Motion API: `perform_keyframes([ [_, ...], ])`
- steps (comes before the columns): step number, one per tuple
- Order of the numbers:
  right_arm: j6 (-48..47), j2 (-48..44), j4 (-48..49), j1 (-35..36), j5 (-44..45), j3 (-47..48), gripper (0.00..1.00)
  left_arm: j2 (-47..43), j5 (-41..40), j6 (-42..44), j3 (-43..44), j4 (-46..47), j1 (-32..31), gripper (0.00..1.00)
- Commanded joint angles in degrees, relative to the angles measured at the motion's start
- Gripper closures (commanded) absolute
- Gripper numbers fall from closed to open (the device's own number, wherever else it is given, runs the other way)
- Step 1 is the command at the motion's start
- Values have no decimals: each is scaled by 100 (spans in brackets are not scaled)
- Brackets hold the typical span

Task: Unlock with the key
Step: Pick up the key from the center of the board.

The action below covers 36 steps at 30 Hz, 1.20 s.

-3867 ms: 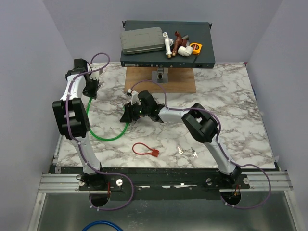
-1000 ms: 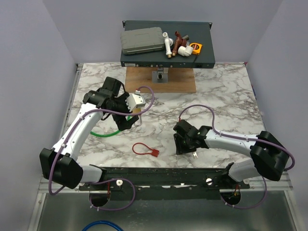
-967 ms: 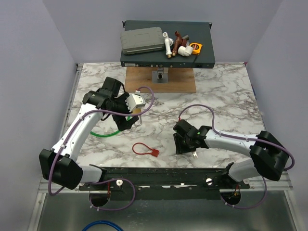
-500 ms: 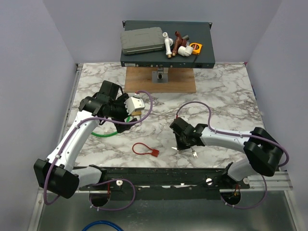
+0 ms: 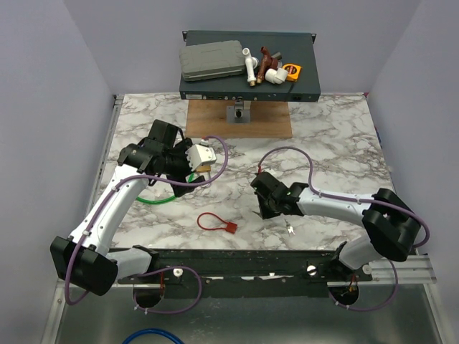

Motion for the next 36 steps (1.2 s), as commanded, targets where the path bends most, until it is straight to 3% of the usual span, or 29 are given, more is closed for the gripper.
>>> perform_keyframes([
  [1,-318,-328,246,42,196,182,99,-76,205,246,282,-5,-44,1],
  [10,-782,-1070,669,40,-76,243,99,-16,1218,596,822,-343,-135,1],
  [18,-1131,-1833,1332,40,-771,440,99,68,1634,984,900,-221,-847,1],
  [24,-1429,-2010,1312,46,-1322,940,99,601,2005,222,1581,-203,-1067,1],
  [26,-1503,-2047,1282,44,-1435,1058,99,849,2308,-26,1927,-409,-1058,5],
  [30,-1653,-2065,1194,47,-1487,1245,99,1133,2947,-497,2443,-792,-1058,27],
  [36,-1775,-2196,1192,40,-1446,1333,99,1193,3128,-426,2391,-1117,-1067,31],
])
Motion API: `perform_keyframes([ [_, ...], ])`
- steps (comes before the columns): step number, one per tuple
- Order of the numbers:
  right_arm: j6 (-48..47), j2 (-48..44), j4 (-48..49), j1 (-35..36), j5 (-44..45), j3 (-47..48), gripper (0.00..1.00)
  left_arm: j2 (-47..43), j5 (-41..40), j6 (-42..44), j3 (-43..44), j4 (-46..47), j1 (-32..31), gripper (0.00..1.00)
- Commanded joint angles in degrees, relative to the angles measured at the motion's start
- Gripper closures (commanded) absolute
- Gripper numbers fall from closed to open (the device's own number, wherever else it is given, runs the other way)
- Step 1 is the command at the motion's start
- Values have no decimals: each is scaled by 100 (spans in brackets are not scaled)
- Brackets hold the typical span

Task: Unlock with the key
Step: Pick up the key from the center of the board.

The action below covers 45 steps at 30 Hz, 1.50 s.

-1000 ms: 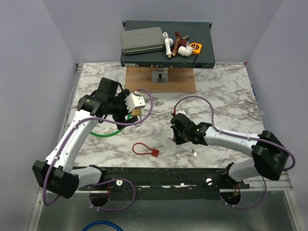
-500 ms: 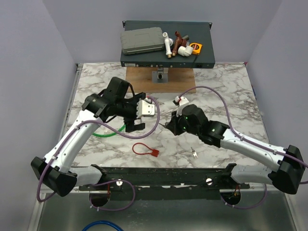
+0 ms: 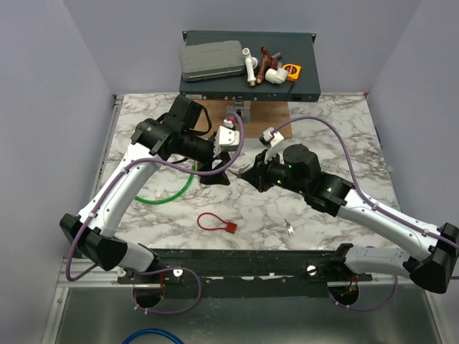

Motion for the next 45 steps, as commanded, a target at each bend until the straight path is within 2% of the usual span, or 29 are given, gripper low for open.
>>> perform_keyframes([
  [1,-203,-168,-5,41,-135,184,99,48,473,-110,-19,-480,-16,32],
  [14,-177,-237,96,46,-314,242,99,223,-87,-588,13,209,-25,31],
  [21,-145,-254,230,41,-371,273,99,240,-90,-362,-74,-18,-98,38],
  [23,-147,-197,232,40,-405,294,99,244,-64,-336,-7,-42,-100,44],
  [28,-138,-173,267,40,-417,304,99,322,-132,-244,218,-192,-128,78],
  [33,-102,-196,324,40,-447,279,99,423,-269,-182,358,-383,-132,100],
  [35,-79,-184,368,44,-521,248,99,425,-282,-191,395,-372,-138,100],
  [36,-64,-180,380,43,-540,229,96,423,-300,-203,430,-380,-137,100],
  [37,-43,-193,383,40,-533,210,89,442,-337,-194,495,-433,-142,100],
  [41,-99,-461,390,44,-120,121,45,719,-932,53,1203,-1050,-180,100],
  [43,-219,-671,375,42,250,156,34,886,-1266,319,1733,-1531,-180,100],
  [45,-402,-832,379,35,627,242,30,951,-1606,558,2082,-1885,-195,100],
])
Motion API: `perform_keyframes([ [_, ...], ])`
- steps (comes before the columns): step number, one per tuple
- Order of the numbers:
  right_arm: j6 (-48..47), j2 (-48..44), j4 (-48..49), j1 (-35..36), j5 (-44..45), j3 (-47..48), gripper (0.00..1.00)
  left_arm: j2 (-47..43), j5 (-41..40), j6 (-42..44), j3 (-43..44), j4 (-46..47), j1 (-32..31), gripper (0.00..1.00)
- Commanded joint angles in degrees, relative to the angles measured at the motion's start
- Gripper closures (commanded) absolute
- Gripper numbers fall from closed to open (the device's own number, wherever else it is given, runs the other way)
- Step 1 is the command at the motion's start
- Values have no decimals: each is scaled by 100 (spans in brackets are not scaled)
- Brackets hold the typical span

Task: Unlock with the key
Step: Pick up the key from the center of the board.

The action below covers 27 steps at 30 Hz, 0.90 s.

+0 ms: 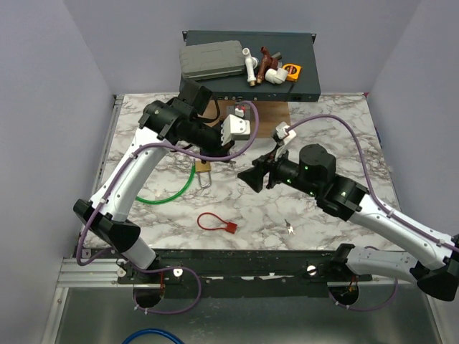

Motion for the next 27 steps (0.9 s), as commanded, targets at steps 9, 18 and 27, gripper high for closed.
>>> perform_keyframes([
  [9,-1221,-401,682,31,-343,111,37,-242,-1390,1284,1024,-1860,-453,100],
  [18,-1750,-519,2506,35,-2132,-852,37,-523,-1001,1080,944,-1851,-582,100],
  [27,-1530,-76,3552,31,-2651,-968,47,-576,-650,935,987,-1853,-651,100],
])
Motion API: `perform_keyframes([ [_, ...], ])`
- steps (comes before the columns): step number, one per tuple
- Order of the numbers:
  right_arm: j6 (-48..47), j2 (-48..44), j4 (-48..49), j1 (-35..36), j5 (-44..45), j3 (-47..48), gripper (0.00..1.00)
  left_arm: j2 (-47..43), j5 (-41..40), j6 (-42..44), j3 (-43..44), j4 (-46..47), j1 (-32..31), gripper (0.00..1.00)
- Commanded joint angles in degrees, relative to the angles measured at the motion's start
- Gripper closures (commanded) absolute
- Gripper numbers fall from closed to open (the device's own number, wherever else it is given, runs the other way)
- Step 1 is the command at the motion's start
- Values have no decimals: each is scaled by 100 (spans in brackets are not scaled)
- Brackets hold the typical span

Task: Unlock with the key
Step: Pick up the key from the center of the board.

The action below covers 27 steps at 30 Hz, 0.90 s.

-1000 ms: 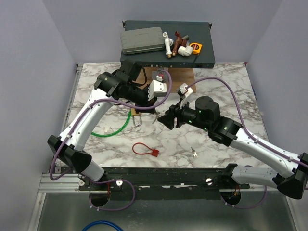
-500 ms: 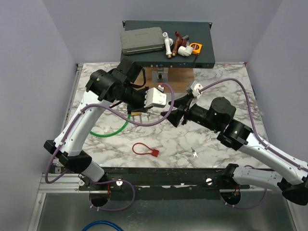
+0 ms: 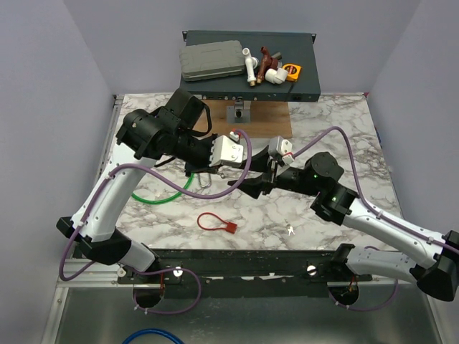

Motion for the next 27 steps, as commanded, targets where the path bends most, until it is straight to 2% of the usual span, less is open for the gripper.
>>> perform_keyframes([
  [1,108,201,904,34,-537,-117,47,-99,357,-110,76,-339,-85,100],
  [11,45,483,1173,35,-501,-185,62,-154,469,-194,141,-346,-156,100],
  [22,-183,640,1122,31,-520,-234,70,-169,596,-238,207,-347,-179,100],
  [27,-175,686,1106,31,-520,-225,78,-169,628,-246,238,-345,-189,100],
])
